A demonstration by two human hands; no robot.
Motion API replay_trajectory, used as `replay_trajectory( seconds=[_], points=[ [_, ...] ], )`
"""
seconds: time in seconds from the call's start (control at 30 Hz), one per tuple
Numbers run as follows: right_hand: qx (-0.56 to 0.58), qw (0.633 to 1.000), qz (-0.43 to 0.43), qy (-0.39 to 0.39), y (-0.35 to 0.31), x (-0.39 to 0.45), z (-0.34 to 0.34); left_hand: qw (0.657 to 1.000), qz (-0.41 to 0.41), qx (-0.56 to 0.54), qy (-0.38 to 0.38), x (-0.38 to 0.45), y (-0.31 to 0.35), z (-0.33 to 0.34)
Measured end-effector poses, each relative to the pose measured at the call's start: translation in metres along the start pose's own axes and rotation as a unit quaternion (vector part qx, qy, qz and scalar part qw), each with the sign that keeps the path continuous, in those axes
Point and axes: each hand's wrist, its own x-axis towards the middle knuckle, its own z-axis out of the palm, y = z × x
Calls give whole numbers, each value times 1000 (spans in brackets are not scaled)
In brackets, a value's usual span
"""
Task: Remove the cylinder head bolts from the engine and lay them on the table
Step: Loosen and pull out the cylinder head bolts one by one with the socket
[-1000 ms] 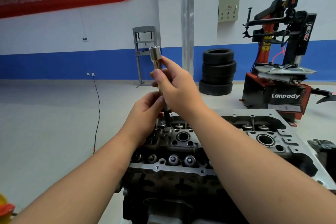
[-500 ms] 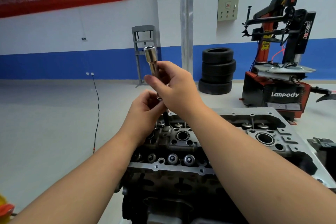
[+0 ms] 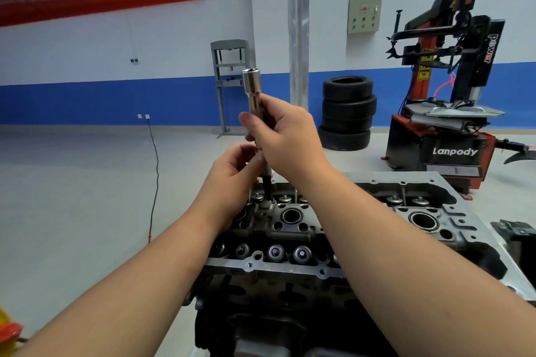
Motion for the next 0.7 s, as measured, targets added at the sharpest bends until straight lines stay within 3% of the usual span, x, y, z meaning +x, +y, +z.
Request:
replay_trajectory(
  seconds=[0.2, 0.37, 0.53, 0.7],
  points=[
    [55, 995, 57, -54, 1, 1, 1, 1000, -1, 13, -21, -2, 2, 0],
    [1, 1000, -17, -9, 2, -3, 3, 1000, 13, 19, -1, -2, 5, 1],
    [23, 998, 34, -42, 0, -1, 0, 999, -6, -16, -47, -6, 6, 1],
    [4, 999, 15, -35, 0, -4, 4, 1000, 8, 13, 5, -2, 4, -1]
  ],
)
